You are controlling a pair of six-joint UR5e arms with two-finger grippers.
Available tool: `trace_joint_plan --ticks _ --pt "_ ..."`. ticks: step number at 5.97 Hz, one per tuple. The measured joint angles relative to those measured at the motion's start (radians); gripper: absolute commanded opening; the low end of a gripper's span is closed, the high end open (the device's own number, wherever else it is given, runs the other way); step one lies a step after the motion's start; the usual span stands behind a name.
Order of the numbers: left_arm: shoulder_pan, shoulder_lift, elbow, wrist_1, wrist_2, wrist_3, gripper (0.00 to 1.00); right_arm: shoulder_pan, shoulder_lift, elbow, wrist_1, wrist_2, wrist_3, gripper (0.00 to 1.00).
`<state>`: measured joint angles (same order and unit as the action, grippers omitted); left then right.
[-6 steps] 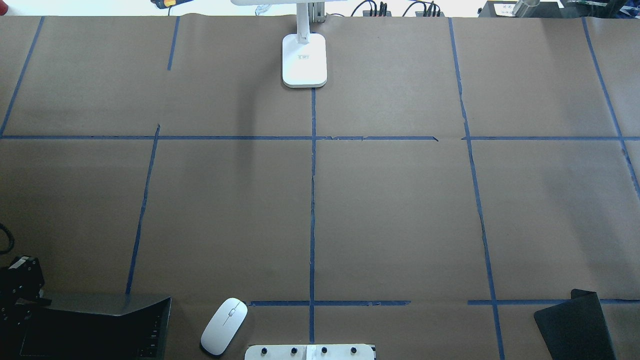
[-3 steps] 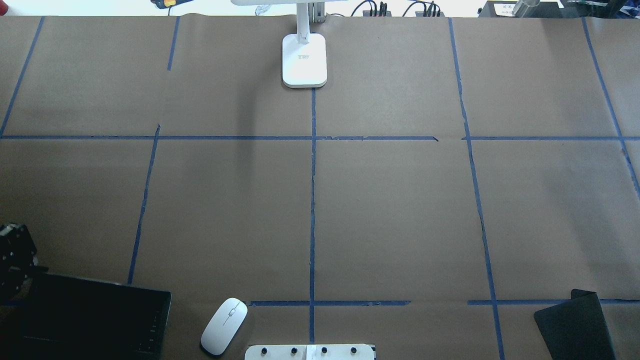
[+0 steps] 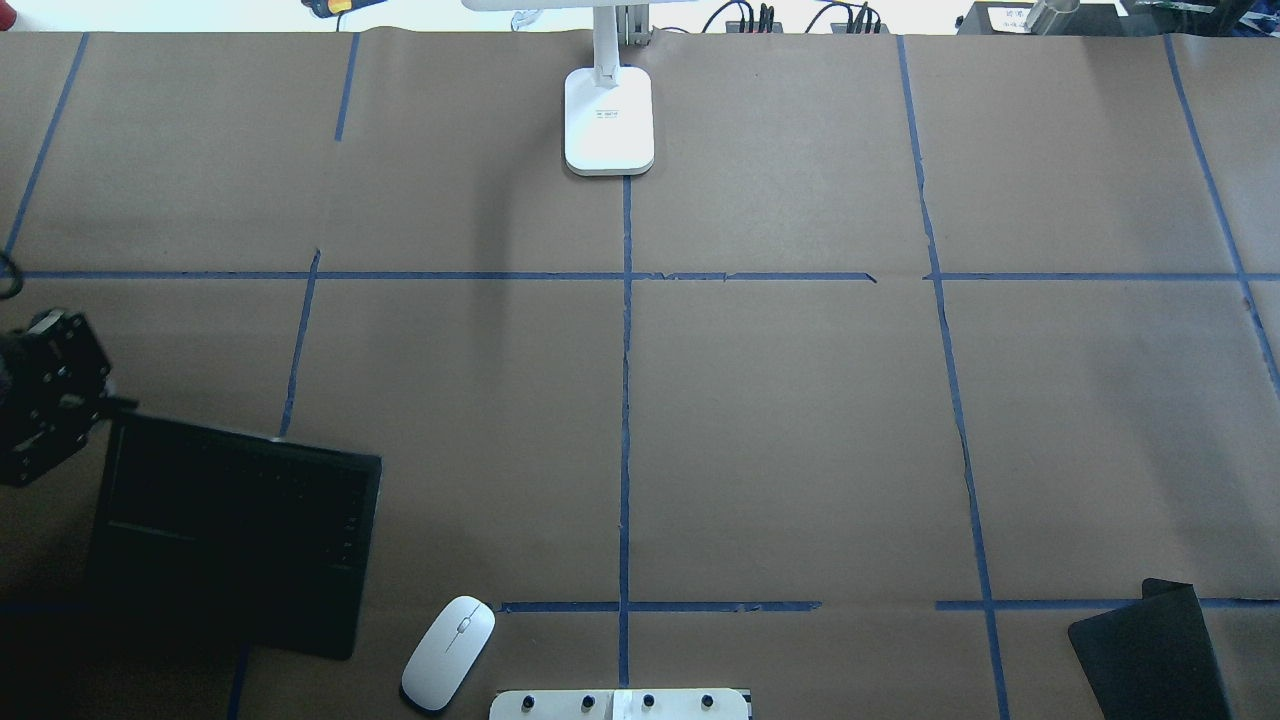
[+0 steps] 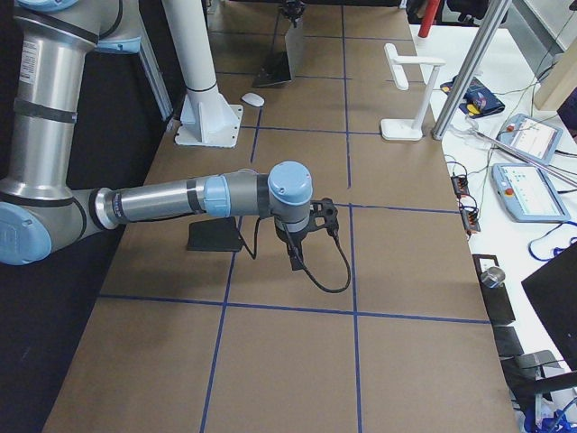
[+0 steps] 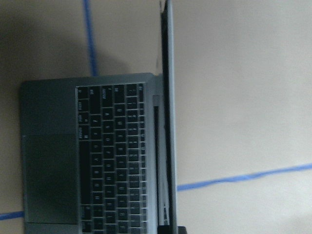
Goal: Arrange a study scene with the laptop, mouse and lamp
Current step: 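Carry the laptop with the left gripper toward the white lamp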
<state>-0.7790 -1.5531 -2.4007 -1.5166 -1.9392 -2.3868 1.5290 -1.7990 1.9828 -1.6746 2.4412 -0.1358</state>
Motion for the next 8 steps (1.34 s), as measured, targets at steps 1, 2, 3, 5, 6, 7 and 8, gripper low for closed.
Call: trace_joint_plan --ticks 1,2,3,5,6,7,8 --pt "-0.026 -0.139 0.088 0.05 0.001 0.047 0.0 -0.001 0.001 -0.016 0.001 -0.001 -0.003 1.0" --pt "-0.037 -0.26 0.181 0.064 0.001 0.066 0.0 -0.001 0.001 -0.028 0.001 -0.002 -0.004 1.0" --pt "-0.04 -0.359 0.257 0.064 0.001 0.071 0.0 -0.001 0.001 -0.034 0.0 -0.001 -0.003 1.0" --pt "-0.034 -0.545 0.417 0.06 0.009 0.008 0.0 -0.001 0.001 -0.039 -0.001 0.001 -0.002 1.0" --pt "-0.019 -0.632 0.494 0.059 0.031 -0.064 0.0 -0.001 0.001 -0.042 -0.001 0.002 -0.001 1.0" --pt "0.01 -0.72 0.571 0.058 0.073 -0.141 0.0 -0.001 0.001 -0.049 0.0 0.002 -0.001 1.0" --pt "0.04 -0.803 0.647 0.058 0.11 -0.21 0.0 -0.001 0.001 -0.054 0.0 0.002 -0.001 1.0"
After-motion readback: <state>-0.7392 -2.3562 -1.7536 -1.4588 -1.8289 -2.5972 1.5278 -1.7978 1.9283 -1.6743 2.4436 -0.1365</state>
